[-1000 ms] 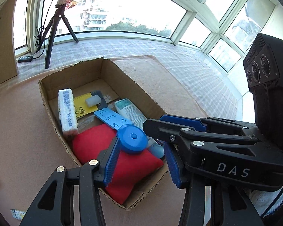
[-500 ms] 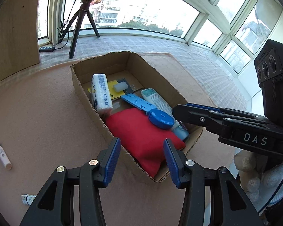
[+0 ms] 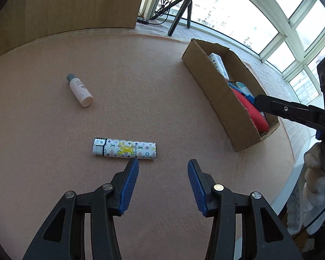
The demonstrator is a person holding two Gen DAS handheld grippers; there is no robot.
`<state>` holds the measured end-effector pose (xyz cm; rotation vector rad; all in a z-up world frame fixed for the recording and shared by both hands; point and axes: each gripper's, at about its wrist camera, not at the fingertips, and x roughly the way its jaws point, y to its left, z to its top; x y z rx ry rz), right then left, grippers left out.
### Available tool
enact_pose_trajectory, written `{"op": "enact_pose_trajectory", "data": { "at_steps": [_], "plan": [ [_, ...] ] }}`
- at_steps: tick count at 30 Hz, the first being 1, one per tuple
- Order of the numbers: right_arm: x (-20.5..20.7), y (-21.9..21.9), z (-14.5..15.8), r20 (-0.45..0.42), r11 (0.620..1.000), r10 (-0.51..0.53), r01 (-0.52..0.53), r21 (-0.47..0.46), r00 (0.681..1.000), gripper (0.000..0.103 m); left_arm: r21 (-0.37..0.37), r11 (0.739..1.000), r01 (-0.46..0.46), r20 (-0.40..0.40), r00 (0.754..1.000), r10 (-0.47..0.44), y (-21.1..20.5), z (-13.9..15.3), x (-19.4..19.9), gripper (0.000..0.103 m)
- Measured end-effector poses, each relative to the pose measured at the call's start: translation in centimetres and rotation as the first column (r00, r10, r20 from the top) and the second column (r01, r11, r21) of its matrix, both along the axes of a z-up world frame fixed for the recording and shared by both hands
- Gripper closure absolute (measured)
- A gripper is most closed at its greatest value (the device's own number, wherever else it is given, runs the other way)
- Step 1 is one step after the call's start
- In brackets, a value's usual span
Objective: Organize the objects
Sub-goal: 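Move the right tool to the patterned white lighter and grasp it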
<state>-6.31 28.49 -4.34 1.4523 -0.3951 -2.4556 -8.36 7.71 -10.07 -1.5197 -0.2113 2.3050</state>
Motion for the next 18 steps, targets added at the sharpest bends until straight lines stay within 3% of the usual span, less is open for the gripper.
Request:
{"op": "enact_pose_trajectory", "data": {
  "at_steps": [8,14,18],
  "plan": [
    [-2.7,-7.0,-4.2,0.096,0.988,0.156,-0.155,-0.018,0.983,0.076,0.042,0.997,-0.062,0.04,0.997,0.061,-4.4,-2.5,0.5,0.053],
    [-4.4,-10.0,-7.5,0.174,0.979,0.205,-0.201,-0.041,0.963,0.077,0.079,0.994,-0.078,0.07,0.995,0.072,-5.5,-3.8,-0.4,0.057],
    [-5.3,-10.4,-9.2,0.212,0.98,0.194,-0.18,-0.085,0.958,0.083,0.079,0.995,-0.055,0.069,0.996,0.049,-5.7,-4.0,-0.7,0.063]
  ]
}}
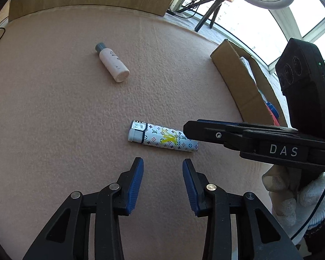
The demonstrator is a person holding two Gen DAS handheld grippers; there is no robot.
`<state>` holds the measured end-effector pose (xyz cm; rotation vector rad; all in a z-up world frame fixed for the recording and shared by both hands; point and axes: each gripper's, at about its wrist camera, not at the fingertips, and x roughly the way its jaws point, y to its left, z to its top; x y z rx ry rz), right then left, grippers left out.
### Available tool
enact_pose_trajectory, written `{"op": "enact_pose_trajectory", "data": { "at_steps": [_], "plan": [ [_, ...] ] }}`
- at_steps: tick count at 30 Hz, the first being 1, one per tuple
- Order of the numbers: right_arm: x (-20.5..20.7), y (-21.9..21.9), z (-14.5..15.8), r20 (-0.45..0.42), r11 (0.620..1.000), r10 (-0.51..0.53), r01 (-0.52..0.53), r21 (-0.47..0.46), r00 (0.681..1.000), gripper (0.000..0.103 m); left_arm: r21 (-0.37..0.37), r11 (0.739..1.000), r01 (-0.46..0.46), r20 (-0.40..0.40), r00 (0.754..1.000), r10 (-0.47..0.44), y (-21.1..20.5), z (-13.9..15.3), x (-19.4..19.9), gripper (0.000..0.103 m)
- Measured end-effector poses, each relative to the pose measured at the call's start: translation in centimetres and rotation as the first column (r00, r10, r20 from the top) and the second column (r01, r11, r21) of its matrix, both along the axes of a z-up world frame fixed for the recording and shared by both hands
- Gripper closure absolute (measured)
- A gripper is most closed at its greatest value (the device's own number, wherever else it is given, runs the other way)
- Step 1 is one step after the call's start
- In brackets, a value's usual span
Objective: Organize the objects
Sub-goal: 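Move the right tool to the patterned white lighter and grasp it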
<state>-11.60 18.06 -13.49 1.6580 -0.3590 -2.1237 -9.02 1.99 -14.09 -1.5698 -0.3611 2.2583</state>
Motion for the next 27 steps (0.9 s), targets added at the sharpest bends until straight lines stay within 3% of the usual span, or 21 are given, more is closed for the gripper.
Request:
{"op": "enact_pose_trajectory", "data": {
  "at_steps": [8,13,18,27],
  "plan": [
    [0.6,-0.2,-1.8,0.124,0.989,-0.001,0.019,-0.143,0.992,0.091,-0.072,0.996,0.051,-0.035,0.998,-0.053,-0.1,0.1,-1.2,0.064],
    [0.5,-0.9,-0.9,0.063,0.997,-0.001,0.006,-0.081,0.998,0.09,-0.068,0.993,0.098,-0.021,0.995,-0.099,0.0,0.1,0.0,0.062],
    [0.0,-2.4,-0.7,0.054,0.998,0.043,-0.04,-0.041,0.998,0.083,-0.028,0.996,0.09,-0.013,0.996,-0.091,0.6,0.0,0.5,0.061],
    [-0.2,-4.4,-1.2,0.068,0.994,0.112,-0.111,-0.019,0.991,0.08,-0.012,0.995,0.103,-0.026,0.994,-0.103,1.1,-0.1,0.0,0.061]
  ]
}}
